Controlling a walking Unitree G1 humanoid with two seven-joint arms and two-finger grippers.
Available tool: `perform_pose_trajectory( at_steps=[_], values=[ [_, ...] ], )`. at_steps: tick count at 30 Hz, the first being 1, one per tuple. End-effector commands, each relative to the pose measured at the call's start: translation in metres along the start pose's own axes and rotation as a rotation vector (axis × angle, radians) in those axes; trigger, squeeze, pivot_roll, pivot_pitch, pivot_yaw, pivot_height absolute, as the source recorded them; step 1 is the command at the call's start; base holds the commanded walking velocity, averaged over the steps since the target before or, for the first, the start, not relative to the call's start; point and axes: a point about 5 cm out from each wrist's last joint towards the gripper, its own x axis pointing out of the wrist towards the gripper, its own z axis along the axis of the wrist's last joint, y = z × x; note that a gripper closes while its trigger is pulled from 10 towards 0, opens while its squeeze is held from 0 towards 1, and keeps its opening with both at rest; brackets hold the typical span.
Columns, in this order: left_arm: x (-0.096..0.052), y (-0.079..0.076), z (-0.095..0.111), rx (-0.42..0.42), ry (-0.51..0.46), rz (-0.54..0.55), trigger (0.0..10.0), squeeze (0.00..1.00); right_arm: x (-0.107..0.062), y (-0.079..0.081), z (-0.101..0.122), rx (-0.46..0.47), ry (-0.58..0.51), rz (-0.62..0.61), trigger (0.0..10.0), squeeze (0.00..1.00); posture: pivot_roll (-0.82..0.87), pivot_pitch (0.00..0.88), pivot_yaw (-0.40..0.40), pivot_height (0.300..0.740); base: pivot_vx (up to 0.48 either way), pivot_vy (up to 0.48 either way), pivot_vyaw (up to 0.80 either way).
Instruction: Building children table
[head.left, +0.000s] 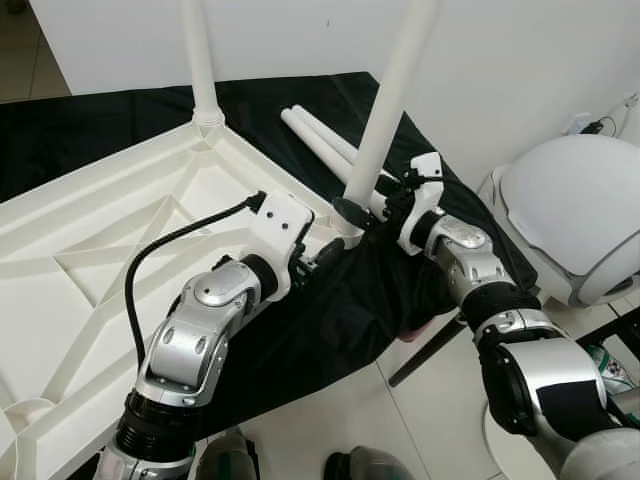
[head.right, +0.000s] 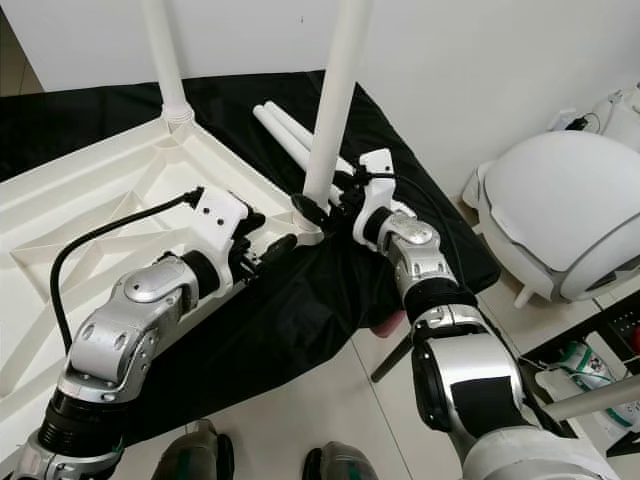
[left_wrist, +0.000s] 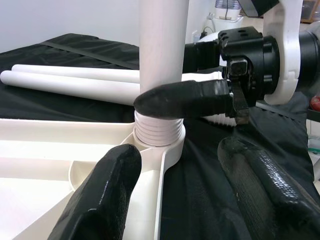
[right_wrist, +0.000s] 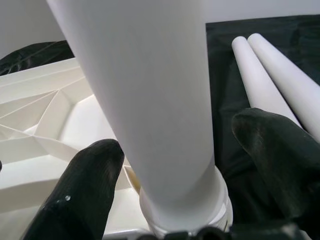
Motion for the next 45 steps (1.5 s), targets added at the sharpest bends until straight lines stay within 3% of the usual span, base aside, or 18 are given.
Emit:
perform_pose_trajectory(
  at_steps=[1, 5, 6, 7, 8, 10, 11, 29, 31, 34, 39, 43, 45],
  values=[
    [0.002, 0.003, 0.001, -0.001, 0.003, 0.045, 10.0, 0.0, 0.002, 0.0, 0.0, -0.016, 0.014, 0.021, 10.0, 0.0, 0.02, 0.005, -0.041, 0.74, 0.0, 0.0, 0.0],
    [0.003, 0.003, 0.002, -0.004, -0.001, 0.047, 10.0, 0.0, 0.008, 0.004, -0.001, -0.015, 0.019, 0.033, 10.0, 0.0, 0.02, 0.006, -0.04, 0.74, 0.0, 0.0, 0.0],
    [0.003, 0.003, 0.003, -0.004, -0.002, 0.047, 10.0, 0.0, 0.009, 0.004, 0.0, -0.015, 0.018, 0.032, 9.4, 0.0, 0.02, 0.006, -0.039, 0.74, 0.0, 0.0, 0.0],
    [0.003, 0.003, 0.003, -0.004, -0.002, 0.047, 10.0, 0.0, 0.009, 0.004, 0.0, -0.015, 0.018, 0.032, 9.4, 0.0, 0.02, 0.006, -0.039, 0.74, 0.0, 0.0, 0.0],
    [0.004, 0.003, 0.003, -0.006, -0.003, 0.046, 10.0, 0.0, 0.011, 0.005, 0.002, -0.019, 0.018, 0.033, 7.1, 0.0, 0.02, 0.005, -0.038, 0.74, 0.0, 0.0, 0.0],
    [0.004, 0.003, 0.003, -0.007, -0.004, 0.046, 10.0, 0.0, 0.011, 0.005, 0.002, -0.021, 0.018, 0.035, 7.1, 0.0, 0.02, 0.005, -0.038, 0.74, 0.0, 0.0, 0.0],
    [0.004, 0.003, 0.003, -0.007, -0.005, 0.045, 10.0, 0.0, 0.013, 0.005, 0.003, -0.025, 0.022, 0.037, 0.0, 0.0, 0.02, 0.002, -0.039, 0.74, 0.0, 0.0, 0.0],
    [0.004, 0.002, 0.004, -0.015, -0.015, 0.053, 10.0, 0.0, 0.013, 0.017, -0.011, 0.013, -0.004, 0.004, 0.0, 0.0, 0.01, 0.013, -0.058, 0.74, 0.0, 0.0, 0.0],
    [0.004, 0.0, 0.004, -0.017, -0.016, 0.049, 10.0, 0.0, 0.015, 0.02, -0.014, 0.02, -0.018, -0.122, 0.0, 0.0, 0.01, 0.019, -0.057, 0.74, 0.0, 0.0, 0.0],
    [0.004, -0.001, 0.004, -0.02, -0.015, 0.045, 10.0, 0.0, 0.019, 0.026, -0.013, 0.087, -0.06, -0.151, 0.0, 0.0, 0.0, 0.022, -0.054, 0.74, 0.0, 0.0, 0.0],
    [0.005, -0.001, 0.003, -0.022, -0.014, 0.041, 10.0, 0.0, 0.023, 0.034, -0.009, 0.106, -0.103, -0.175, 0.0, 0.0, 0.0, 0.025, -0.051, 0.74, 0.0, 0.0, 0.0],
    [0.005, -0.002, 0.003, -0.022, -0.013, 0.034, 10.0, 0.0, 0.03, 0.041, -0.006, 0.148, -0.105, -0.265, 0.0, 0.0, -0.01, 0.028, -0.048, 0.74, 0.0, 0.0, 0.0],
    [0.006, -0.003, 0.003, -0.022, -0.012, 0.029, 10.0, 0.0, 0.038, 0.05, -0.003, 0.185, -0.086, -0.386, 0.0, 0.0, -0.01, 0.026, -0.049, 0.74, 0.0, 0.0, 0.0]
  ],
)
